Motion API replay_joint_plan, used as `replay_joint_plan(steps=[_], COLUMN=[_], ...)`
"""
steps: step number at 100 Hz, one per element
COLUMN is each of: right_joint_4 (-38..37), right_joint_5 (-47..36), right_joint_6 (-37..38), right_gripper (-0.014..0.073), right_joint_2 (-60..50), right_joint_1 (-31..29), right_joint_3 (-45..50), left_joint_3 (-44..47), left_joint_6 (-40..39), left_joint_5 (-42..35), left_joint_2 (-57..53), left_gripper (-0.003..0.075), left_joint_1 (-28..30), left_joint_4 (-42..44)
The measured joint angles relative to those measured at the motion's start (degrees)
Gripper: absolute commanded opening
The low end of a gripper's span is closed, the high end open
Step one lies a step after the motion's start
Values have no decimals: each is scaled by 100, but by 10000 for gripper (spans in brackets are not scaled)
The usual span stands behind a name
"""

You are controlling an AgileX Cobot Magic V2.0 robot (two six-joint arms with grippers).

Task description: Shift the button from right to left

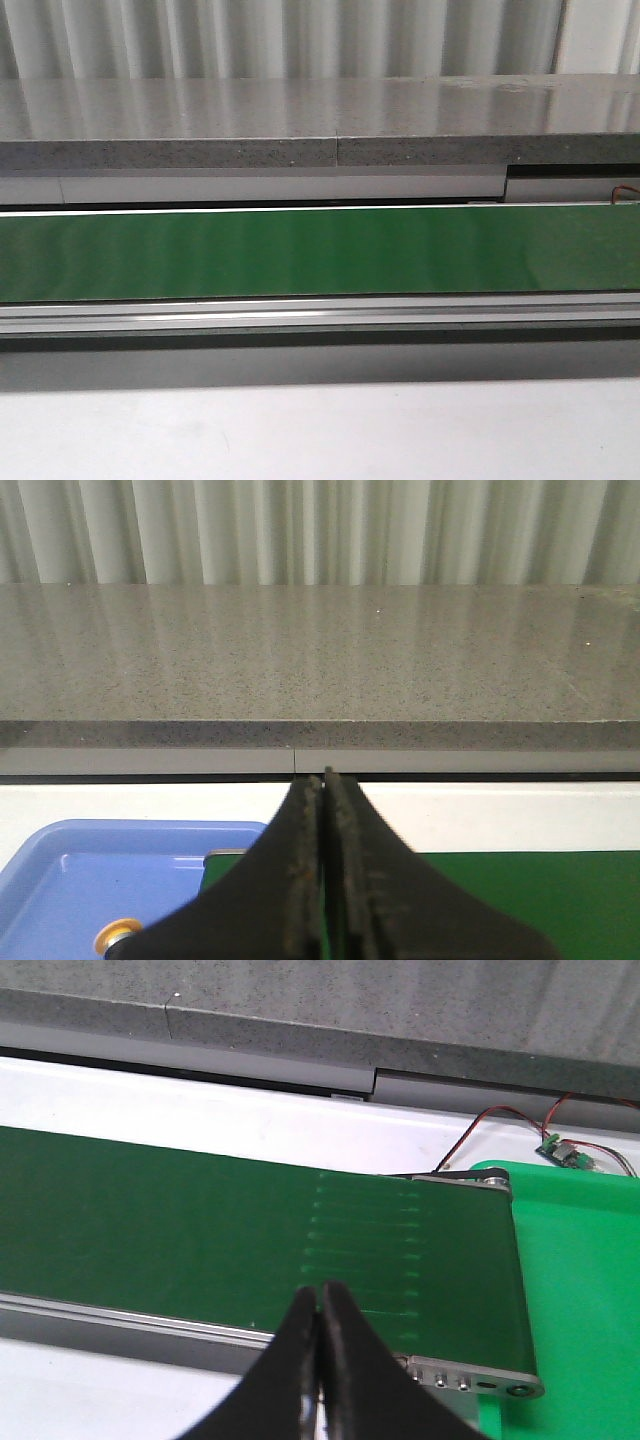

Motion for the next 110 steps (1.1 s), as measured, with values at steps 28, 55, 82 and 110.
replay_joint_plan(steps=[28, 55, 82, 110], right_joint_4=[0, 0, 0, 0], right_joint_5=[0, 0, 0, 13], right_joint_6=[0, 0, 0, 0], right_gripper=[-67, -67, -67, -67], right_joint_2=[0, 0, 0, 0], right_joint_1=[0, 0, 0, 0], right_joint_3=[0, 0, 0, 0], left_joint_3=[1359, 2195, 2737, 2955], left_joint_6=[-1246, -1458, -1467, -1467], left_joint_5=[-1075, -1603, -1679, -1759], left_joint_2=[-432, -922, -1601, -1825], left_gripper=[-20, -20, -20, -20], left_joint_1=[-796, -935, -766, -339], left_joint_4=[1411, 1670, 1682, 1503])
